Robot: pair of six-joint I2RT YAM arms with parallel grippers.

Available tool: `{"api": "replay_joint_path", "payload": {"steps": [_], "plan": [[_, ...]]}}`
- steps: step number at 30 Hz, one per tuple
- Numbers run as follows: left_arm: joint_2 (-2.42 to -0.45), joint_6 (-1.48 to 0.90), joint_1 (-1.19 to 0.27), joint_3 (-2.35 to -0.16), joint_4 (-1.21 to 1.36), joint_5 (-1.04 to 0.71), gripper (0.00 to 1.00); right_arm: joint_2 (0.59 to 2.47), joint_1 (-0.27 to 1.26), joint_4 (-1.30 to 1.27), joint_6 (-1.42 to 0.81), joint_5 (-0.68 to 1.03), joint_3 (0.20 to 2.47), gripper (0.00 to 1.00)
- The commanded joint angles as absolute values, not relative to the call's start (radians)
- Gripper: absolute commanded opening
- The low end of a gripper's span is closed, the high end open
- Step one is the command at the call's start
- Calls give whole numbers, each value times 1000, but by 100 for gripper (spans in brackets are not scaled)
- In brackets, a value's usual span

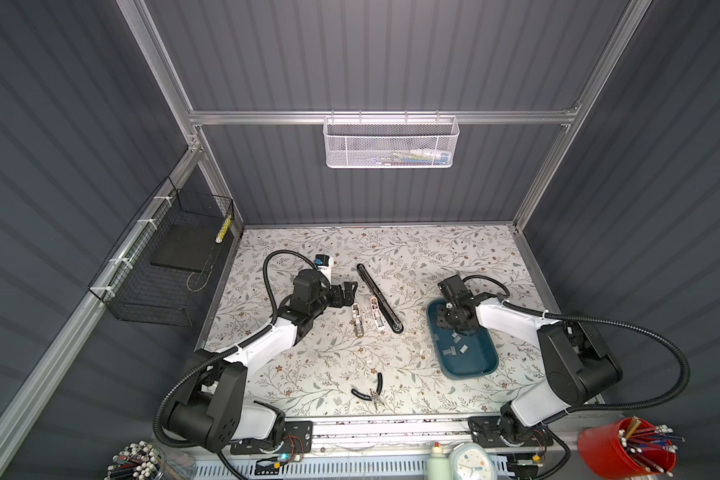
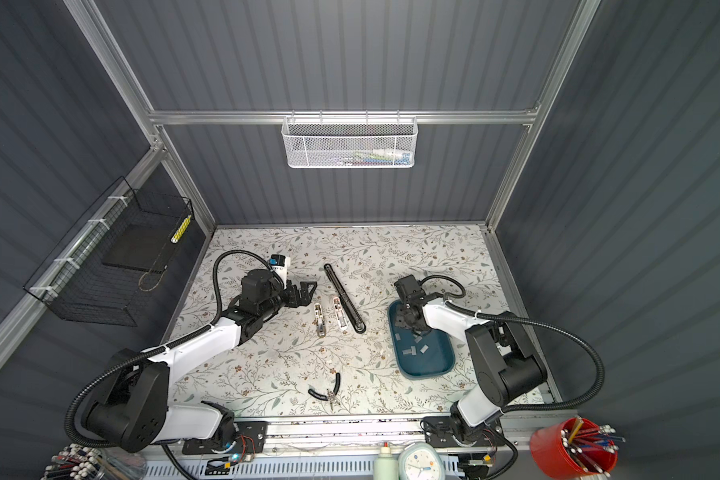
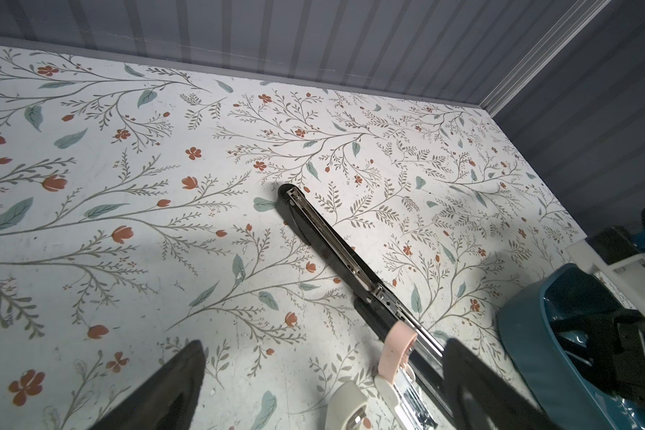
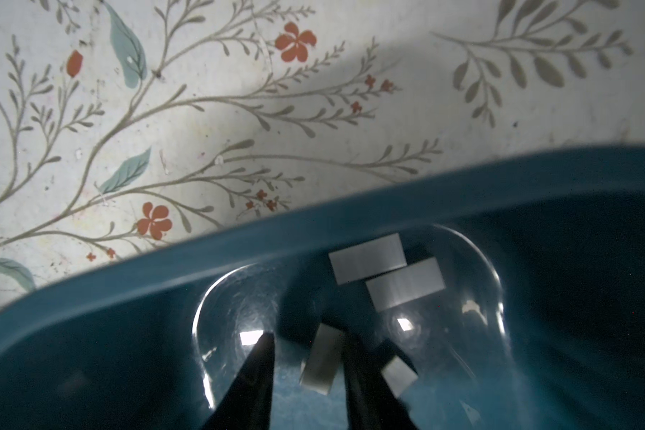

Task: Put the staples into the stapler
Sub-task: 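Lower the right gripper into the teal tray and pinch a staple strip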

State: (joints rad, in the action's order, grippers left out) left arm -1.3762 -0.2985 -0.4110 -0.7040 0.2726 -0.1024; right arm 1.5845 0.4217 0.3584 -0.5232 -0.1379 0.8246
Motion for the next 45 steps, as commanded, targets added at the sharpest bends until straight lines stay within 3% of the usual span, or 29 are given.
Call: {"api": "replay_joint_path", "payload": {"steps": [1, 11, 17, 34, 39, 45], "plan": [[-1357, -292, -406, -692, 267, -110, 99, 1602, 424, 368, -536, -163, 818, 35], [-1359, -293, -407, -690, 267, -112, 99, 1614, 425, 371, -534, -166, 826, 36], [-1349, -293, -407, -687, 266, -112, 99, 1642, 425, 377, -526, -145, 845, 26], [-1295, -289, -407, -665, 246, -95, 99, 1643, 424, 379, -520, -135, 849, 13], [-1259, -288, -407, -661, 222, -83, 99, 1597, 424, 383, -508, -143, 853, 12], [-1127, -363, -407, -597, 167, 77, 99, 1439, 428, 456, -481, -170, 849, 12]]}}
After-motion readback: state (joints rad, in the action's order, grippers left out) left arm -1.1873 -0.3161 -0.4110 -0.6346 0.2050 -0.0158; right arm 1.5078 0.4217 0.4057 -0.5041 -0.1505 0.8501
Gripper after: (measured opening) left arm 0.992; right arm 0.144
